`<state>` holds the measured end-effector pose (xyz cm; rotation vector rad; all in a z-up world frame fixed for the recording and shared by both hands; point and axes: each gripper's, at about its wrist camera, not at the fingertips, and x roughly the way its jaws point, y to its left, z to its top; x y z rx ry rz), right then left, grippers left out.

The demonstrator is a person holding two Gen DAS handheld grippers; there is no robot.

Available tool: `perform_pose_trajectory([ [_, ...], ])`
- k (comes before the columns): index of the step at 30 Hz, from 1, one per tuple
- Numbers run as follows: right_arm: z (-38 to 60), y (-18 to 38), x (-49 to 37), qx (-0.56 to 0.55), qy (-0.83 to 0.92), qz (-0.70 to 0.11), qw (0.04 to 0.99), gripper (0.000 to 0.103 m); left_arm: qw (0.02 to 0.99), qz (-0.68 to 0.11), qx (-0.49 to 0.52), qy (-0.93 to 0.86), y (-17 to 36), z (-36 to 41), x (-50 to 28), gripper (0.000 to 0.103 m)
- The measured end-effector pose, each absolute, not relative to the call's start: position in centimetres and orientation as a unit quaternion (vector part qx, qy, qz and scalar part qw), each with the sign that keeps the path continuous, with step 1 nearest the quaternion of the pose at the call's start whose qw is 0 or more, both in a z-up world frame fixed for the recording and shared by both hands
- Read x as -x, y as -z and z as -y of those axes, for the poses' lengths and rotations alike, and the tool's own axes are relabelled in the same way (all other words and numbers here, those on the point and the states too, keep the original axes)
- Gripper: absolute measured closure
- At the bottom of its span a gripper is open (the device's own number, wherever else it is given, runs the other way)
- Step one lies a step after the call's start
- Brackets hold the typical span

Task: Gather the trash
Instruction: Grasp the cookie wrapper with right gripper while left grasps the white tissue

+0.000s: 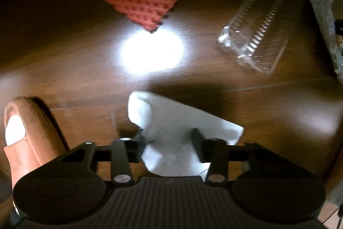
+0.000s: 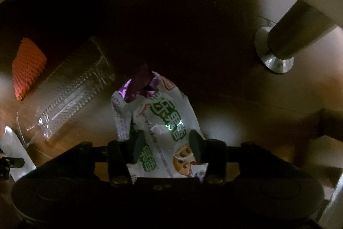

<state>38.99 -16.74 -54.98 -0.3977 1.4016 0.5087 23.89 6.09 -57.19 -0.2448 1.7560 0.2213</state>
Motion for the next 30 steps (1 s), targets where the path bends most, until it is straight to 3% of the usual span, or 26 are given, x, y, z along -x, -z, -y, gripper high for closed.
perform_pose_trajectory([
  [1, 16.8, 54.7, -38.9, 0.172, -0.227, -0.633, 0.720, 0.092, 0.628, -0.765, 0.106, -0.091, 57.1, -5.7, -24.1, 0.084],
  [2, 16.9, 54.5, -38.8, 0.166, -0.226, -0.633, 0.722, 0.093, 0.629, -0.765, 0.107, -0.086, 57.1, -5.5, -24.2, 0.092],
  [4, 17.2, 53.1, -38.6, 0.157, -0.236, -0.620, 0.731, 0.081, 0.633, -0.762, 0.105, -0.082, 56.8, -5.2, -24.4, 0.093],
  [9, 16.2, 50.5, -37.3, 0.153, -0.302, -0.587, 0.736, 0.071, 0.631, -0.762, 0.121, -0.083, 56.2, -5.9, -24.9, 0.095],
  [17, 11.8, 53.7, -35.8, 0.230, -0.295, -0.584, 0.720, 0.071, 0.632, -0.761, 0.122, -0.080, 57.0, -6.1, -24.8, 0.094],
  [23, 11.3, 55.7, -36.5, 0.221, -0.247, -0.597, 0.730, 0.072, 0.635, -0.759, 0.122, -0.082, 57.0, -5.7, -24.7, 0.094],
  [24, 11.4, 55.9, -36.5, 0.217, -0.242, -0.601, 0.730, 0.074, 0.635, -0.758, 0.123, -0.083, 57.0, -5.7, -24.6, 0.094],
  [25, 11.4, 56.0, -36.5, 0.212, -0.240, -0.603, 0.730, 0.090, 0.635, -0.758, 0.124, -0.083, 56.9, -5.6, -24.5, 0.094],
  [30, 11.9, 55.6, -35.8, 0.200, -0.235, -0.611, 0.729, 0.095, 0.631, -0.760, 0.128, -0.086, 56.7, -5.9, -24.3, 0.095],
])
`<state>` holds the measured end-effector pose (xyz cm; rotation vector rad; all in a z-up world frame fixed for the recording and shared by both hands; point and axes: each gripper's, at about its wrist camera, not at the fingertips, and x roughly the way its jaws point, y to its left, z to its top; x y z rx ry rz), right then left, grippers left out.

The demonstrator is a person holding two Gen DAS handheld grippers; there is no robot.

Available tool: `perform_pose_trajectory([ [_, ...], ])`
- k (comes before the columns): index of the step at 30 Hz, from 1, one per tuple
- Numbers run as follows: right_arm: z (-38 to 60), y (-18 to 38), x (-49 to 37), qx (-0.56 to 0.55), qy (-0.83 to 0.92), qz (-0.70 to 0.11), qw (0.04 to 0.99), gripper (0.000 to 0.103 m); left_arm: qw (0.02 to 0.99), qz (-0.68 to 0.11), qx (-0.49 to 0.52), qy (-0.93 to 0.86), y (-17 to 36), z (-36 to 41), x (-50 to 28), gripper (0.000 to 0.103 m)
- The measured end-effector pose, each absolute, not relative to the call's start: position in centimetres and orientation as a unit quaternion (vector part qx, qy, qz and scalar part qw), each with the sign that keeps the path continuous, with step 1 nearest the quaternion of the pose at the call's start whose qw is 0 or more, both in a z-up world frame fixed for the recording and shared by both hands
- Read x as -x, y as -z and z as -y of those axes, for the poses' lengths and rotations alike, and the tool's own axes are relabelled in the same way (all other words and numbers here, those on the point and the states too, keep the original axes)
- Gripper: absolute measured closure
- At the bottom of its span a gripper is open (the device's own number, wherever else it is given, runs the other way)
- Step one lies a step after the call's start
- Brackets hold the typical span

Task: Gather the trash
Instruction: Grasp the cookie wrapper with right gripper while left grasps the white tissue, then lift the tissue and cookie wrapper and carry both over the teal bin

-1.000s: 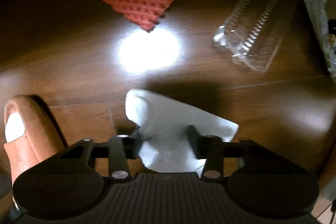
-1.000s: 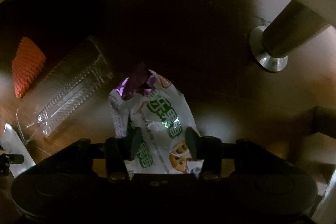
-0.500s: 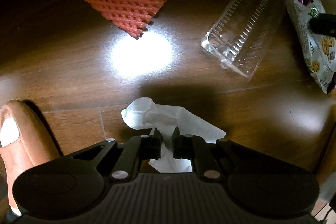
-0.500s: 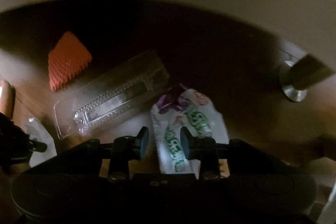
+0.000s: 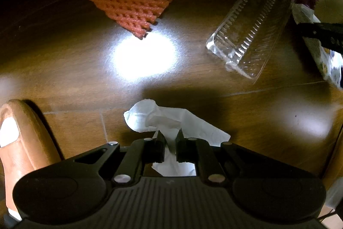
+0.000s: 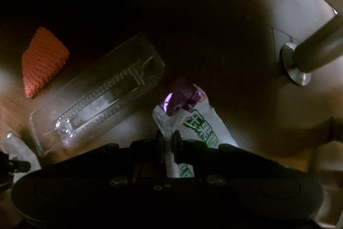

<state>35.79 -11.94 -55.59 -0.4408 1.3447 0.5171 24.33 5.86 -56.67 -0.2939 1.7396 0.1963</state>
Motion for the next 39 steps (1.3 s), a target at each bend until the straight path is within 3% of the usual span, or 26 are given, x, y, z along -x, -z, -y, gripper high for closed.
perform_pose_trajectory([
  [12, 13.3, 46.6, -32.2, 0.141, -0.214, -0.611, 0.749, 0.096, 0.654, -0.737, 0.147, -0.091, 50.8, -5.5, -25.0, 0.095],
  [27, 15.4, 26.6, -25.5, 0.074, -0.218, -0.535, 0.813, 0.096, 0.751, -0.634, 0.175, -0.062, 31.8, -3.6, -23.7, 0.095],
  [39, 19.6, 13.7, -19.0, 0.031, -0.231, -0.455, 0.859, 0.096, 0.813, -0.553, 0.175, -0.044, 17.6, -1.4, -20.0, 0.095],
])
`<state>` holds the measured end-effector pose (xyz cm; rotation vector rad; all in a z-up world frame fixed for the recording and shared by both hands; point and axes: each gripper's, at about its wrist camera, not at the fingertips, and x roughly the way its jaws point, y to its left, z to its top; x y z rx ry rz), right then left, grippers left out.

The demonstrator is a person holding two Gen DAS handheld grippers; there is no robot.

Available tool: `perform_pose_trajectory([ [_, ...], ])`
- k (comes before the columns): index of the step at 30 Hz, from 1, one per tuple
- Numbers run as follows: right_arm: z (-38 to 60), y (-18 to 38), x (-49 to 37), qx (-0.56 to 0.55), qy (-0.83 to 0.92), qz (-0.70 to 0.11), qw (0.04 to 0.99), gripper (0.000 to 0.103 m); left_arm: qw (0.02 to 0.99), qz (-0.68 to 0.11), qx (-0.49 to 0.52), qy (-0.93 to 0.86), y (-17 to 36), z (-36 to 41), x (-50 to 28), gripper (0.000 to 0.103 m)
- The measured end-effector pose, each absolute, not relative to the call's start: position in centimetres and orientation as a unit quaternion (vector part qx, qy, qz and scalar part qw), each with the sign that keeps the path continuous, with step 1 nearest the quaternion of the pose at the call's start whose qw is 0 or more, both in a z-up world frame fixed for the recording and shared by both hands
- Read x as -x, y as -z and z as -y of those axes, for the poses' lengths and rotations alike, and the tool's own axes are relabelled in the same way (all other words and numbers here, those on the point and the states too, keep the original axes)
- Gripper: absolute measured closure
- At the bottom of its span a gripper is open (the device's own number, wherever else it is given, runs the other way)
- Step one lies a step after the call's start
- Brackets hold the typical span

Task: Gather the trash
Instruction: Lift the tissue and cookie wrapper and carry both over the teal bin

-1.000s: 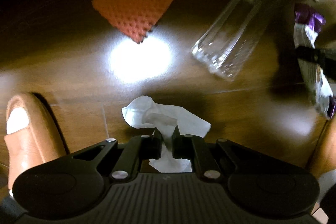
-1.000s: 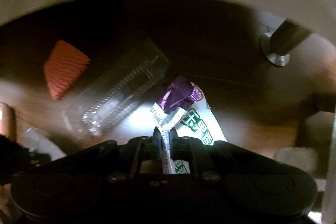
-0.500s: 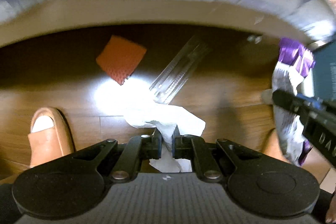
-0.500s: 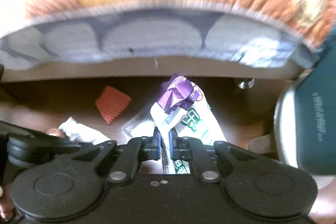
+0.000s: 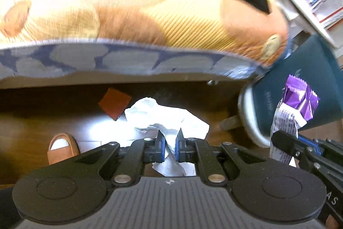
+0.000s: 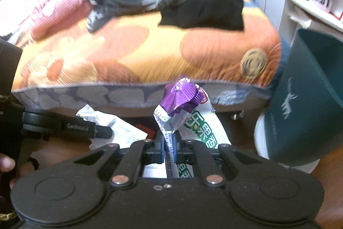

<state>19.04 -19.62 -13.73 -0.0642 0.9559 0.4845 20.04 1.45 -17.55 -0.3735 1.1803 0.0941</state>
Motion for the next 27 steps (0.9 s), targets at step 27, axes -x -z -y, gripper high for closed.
perform_pose_trajectory([
  [27, 38.7, 0.6, -25.2, -0.019, -0.113, -0.304, 0.946, 0.096, 0.903, -0.410, 0.038, 0.124, -2.4, 20.6, -32.3, 0.095],
])
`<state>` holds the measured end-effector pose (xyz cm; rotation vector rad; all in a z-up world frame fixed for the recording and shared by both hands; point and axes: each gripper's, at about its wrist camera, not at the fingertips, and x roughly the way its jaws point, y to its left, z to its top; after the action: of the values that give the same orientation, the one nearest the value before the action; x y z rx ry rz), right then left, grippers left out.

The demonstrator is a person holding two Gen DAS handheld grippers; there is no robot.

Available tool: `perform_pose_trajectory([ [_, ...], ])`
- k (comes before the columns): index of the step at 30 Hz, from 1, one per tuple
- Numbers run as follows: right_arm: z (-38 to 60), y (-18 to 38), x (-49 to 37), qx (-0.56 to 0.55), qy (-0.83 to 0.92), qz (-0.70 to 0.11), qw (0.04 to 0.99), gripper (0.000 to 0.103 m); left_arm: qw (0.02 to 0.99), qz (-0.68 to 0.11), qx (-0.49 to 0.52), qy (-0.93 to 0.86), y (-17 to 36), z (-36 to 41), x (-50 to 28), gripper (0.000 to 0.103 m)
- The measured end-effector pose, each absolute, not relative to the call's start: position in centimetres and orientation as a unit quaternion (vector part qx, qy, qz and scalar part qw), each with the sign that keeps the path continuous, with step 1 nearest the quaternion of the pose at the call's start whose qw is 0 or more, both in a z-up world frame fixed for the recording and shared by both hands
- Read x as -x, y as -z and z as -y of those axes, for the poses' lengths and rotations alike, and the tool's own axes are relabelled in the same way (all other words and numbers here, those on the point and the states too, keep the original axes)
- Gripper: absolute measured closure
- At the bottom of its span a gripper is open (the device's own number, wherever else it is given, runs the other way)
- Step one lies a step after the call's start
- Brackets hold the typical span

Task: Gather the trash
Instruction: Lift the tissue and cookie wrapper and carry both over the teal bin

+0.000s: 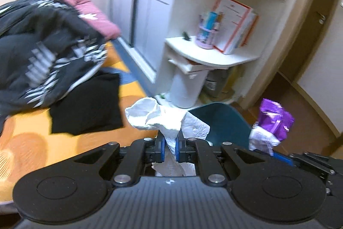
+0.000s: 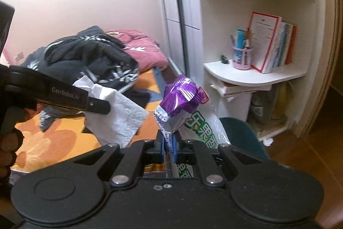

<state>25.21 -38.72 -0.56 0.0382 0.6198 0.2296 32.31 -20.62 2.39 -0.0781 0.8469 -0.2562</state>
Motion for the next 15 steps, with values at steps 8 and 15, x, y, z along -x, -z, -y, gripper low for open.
perform_pose_trajectory([
  [8, 43.4, 2.7, -28.0, -0.051, -0.073, -0.308, 0.947, 0.096, 0.885, -0.436, -0.017, 0.163, 1.5, 27.9, -34.9, 0.095],
  [15, 47.1, 6.8, -30.3, -0.118, -0.047, -0.328, 0.936, 0.096, 0.858, -0.475, -0.045, 0.189, 6.4, 32.1, -36.4, 0.095],
])
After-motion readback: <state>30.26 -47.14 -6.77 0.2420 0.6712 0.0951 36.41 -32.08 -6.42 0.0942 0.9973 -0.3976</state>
